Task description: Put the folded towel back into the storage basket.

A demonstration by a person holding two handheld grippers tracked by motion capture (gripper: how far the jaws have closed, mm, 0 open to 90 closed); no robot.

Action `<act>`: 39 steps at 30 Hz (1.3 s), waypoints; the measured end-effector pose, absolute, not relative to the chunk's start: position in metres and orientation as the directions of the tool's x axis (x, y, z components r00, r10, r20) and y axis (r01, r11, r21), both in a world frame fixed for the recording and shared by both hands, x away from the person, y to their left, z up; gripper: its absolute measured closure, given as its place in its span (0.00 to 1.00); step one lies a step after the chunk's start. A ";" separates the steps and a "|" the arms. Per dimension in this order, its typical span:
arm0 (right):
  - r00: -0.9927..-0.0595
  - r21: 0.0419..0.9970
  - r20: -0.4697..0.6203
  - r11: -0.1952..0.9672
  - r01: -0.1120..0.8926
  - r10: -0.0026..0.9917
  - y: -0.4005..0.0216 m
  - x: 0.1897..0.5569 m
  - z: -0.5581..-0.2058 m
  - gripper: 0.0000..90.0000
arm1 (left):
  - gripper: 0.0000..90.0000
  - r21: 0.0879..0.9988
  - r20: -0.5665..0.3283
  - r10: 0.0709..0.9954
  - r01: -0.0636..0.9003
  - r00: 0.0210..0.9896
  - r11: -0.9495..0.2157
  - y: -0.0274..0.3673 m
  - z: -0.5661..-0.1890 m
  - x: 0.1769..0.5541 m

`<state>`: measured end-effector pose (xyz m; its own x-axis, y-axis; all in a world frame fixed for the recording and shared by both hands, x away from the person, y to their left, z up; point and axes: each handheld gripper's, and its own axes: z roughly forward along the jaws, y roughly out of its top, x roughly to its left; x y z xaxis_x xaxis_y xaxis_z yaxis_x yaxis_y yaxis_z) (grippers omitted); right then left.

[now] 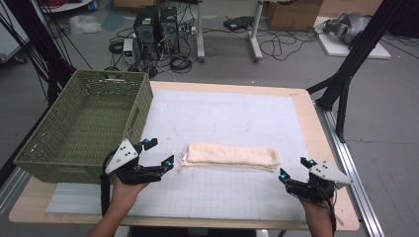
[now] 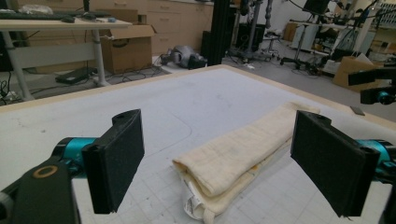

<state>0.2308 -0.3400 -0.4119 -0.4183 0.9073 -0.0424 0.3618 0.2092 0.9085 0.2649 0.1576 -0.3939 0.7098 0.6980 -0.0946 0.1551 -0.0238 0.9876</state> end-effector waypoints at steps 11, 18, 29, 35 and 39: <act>-0.418 0.909 -0.021 0.191 0.370 0.908 -0.340 0.231 -0.412 0.18 | 0.20 0.988 -0.093 0.712 0.155 0.696 -0.023 0.160 -0.390 0.263; -0.415 0.909 -0.013 0.184 0.374 0.910 -0.342 0.231 -0.412 0.18 | 0.20 0.986 -0.092 0.712 0.163 0.696 -0.032 0.158 -0.389 0.262; -0.410 0.905 -0.011 0.184 0.384 0.912 -0.342 0.231 -0.412 0.18 | 0.20 0.981 -0.104 0.694 0.190 0.712 -0.048 0.152 -0.391 0.264; -0.409 0.905 -0.012 0.184 0.384 0.912 -0.342 0.231 -0.412 0.18 | 0.20 0.979 -0.112 0.692 0.199 0.713 -0.047 0.151 -0.389 0.265; -0.409 0.907 -0.012 0.182 0.380 0.912 -0.343 0.231 -0.412 0.18 | 0.20 0.978 -0.112 0.690 0.203 0.715 -0.051 0.150 -0.384 0.265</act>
